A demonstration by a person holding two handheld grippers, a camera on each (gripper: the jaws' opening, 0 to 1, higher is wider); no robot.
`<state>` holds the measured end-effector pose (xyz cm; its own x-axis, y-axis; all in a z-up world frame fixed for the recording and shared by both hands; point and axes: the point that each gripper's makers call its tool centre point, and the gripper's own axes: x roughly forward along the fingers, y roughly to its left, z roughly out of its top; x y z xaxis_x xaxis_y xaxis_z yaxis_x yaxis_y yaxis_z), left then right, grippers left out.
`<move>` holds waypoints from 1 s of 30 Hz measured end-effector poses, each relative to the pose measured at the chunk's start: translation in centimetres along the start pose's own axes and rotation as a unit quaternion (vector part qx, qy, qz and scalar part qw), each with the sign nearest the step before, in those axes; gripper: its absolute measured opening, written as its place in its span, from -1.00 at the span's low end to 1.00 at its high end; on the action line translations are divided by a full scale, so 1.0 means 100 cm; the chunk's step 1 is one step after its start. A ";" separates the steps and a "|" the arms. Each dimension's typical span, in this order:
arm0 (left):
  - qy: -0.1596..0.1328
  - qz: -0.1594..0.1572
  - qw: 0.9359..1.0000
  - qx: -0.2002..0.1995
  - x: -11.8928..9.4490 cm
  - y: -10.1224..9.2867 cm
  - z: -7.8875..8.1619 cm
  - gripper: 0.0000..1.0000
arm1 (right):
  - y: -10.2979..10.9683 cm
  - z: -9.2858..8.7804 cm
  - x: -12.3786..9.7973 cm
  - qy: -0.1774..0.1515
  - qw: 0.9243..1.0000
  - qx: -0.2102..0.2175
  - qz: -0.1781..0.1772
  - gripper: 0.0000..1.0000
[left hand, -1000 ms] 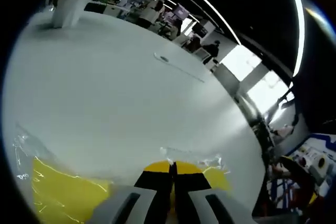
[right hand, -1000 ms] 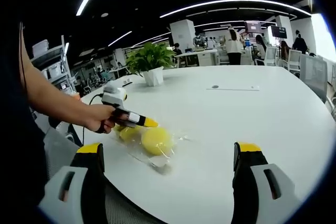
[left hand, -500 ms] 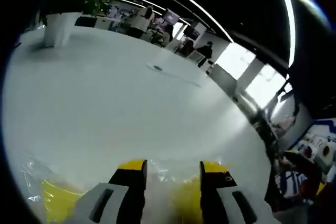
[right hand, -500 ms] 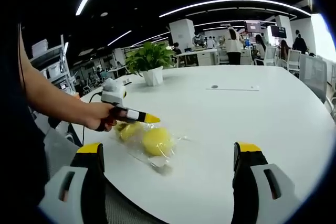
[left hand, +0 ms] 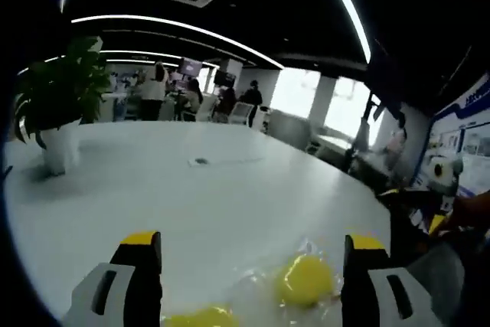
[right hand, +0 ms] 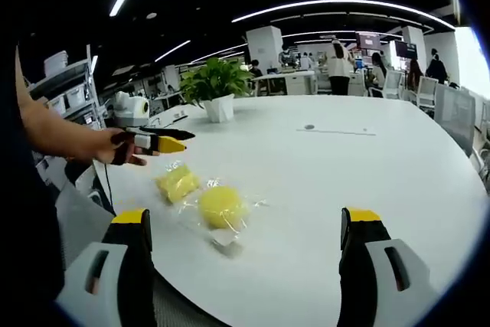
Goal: Compare the silicone blocks by pressing each to a similar depth, holding the contact briefly, and releasing to observe deformation and rebound differences across the visible hardness samples.
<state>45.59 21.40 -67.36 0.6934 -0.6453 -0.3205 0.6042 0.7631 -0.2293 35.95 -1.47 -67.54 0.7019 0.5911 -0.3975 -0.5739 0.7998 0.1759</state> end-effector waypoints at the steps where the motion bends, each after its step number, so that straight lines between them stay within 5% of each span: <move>1: 0.001 0.000 1.000 0.002 -0.005 0.001 0.000 1.00 | -0.001 0.002 0.000 -0.004 1.000 0.000 -0.001 0.93; 8: 0.012 0.029 0.999 0.031 -0.048 0.017 -0.002 1.00 | -0.003 -0.001 0.002 0.012 1.000 -0.022 0.002 0.93; 11: 0.025 0.064 0.997 0.040 -0.065 0.031 -0.012 1.00 | -0.004 0.009 0.002 -0.020 0.997 -0.070 -0.001 0.93; 13: 0.023 0.068 0.997 0.009 -0.076 0.037 -0.020 1.00 | -0.002 0.002 0.004 -0.002 0.999 -0.049 0.007 0.93; 17: 0.012 0.077 0.997 0.012 -0.098 0.041 -0.027 1.00 | 0.000 -0.001 0.003 -0.005 0.998 -0.054 0.008 0.93; 19: 0.016 0.074 0.996 0.054 -0.108 0.039 -0.032 1.00 | 0.000 -0.002 0.001 -0.004 0.999 -0.051 0.008 0.93; 25: 0.013 0.078 0.997 0.017 -0.143 0.041 -0.040 1.00 | -0.004 -0.009 -0.007 0.001 0.999 -0.042 0.003 0.93; 30: 0.011 0.098 0.995 0.026 -0.171 0.046 -0.043 1.00 | -0.003 -0.019 -0.010 0.019 1.000 -0.023 0.000 0.93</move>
<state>34.86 36.10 -66.93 0.7919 -0.4825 -0.3744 0.4773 0.8714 -0.1134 34.64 -2.51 -68.93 0.6861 0.5855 -0.4319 -0.5930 0.7939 0.1342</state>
